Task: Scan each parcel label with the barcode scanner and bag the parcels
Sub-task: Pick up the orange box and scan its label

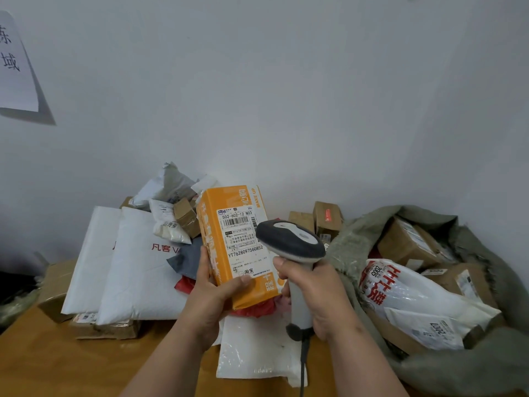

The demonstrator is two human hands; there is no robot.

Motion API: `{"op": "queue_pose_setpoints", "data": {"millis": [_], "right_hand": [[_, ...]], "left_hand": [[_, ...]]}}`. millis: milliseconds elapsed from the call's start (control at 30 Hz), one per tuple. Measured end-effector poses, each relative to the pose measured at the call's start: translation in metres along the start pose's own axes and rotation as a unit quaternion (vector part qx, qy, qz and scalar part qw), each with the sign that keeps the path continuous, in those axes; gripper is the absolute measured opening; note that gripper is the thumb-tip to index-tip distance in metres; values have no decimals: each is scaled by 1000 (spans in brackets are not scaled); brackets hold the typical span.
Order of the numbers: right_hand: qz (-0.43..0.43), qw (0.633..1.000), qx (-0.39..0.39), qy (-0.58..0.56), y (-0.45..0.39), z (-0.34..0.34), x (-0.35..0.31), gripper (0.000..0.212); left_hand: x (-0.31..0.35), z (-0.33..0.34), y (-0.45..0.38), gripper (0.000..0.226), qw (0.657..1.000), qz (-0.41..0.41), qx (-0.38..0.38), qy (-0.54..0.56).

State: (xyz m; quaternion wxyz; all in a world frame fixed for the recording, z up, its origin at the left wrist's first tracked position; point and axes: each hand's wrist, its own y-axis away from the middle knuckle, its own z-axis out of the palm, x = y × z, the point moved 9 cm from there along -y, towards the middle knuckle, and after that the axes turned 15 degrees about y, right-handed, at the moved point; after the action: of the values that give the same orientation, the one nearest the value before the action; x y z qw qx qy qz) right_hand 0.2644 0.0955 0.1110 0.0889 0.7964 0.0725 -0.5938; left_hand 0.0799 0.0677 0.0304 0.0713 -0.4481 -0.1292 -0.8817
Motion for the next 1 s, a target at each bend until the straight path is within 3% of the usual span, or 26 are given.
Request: {"op": "queue_pose_setpoints", "data": {"millis": [300,1000], "right_hand": [[0,1000,-15,26,3,1,-1,9],[0,999,-18,44,7,-8,-2,14]], "left_hand": [[-5,1,3,121,1000,-1,2,-12],[-12,6,2,120,1000,-1,0,-22]]}}
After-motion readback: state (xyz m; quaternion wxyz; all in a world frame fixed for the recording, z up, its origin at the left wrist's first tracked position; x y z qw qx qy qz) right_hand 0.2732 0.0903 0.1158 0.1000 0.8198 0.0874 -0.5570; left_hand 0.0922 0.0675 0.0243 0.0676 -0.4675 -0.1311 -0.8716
